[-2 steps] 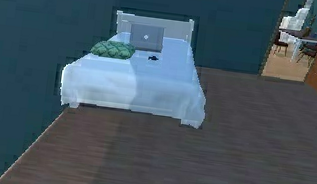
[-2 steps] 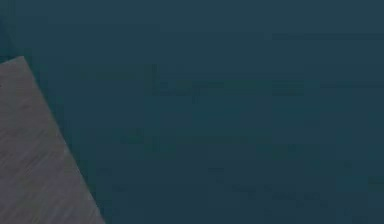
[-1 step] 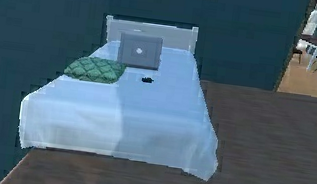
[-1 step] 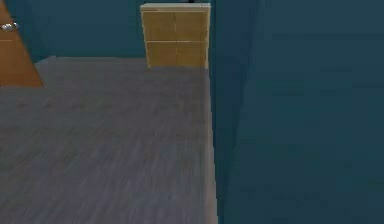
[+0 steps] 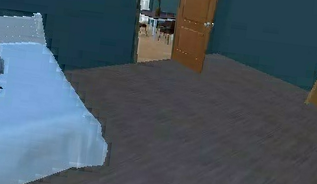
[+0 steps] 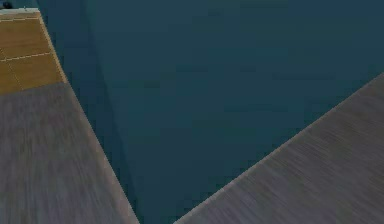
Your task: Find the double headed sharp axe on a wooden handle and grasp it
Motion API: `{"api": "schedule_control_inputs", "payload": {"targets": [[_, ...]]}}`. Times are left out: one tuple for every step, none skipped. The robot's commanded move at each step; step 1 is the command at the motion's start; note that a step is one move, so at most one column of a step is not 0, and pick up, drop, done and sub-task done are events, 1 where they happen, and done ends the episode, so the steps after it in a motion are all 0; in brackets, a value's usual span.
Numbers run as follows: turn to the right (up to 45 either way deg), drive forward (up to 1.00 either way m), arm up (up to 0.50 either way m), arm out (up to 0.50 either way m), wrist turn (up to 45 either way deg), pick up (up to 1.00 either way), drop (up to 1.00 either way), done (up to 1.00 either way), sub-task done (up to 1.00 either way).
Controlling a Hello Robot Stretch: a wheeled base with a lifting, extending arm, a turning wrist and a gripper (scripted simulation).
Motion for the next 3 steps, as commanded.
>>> {"api": "schedule_control_inputs", "payload": {"targets": [[0.0, 0.15, 0.0, 0.0, 0.0, 0.0, 0.0, 0.0, 0.0], [-9.0, 0.0, 0.0, 0.0, 0.0, 0.0, 0.0, 0.0, 0.0], [0.0, 0.65, 0.0, 0.0, 0.0, 0.0, 0.0, 0.0, 0.0]]}}
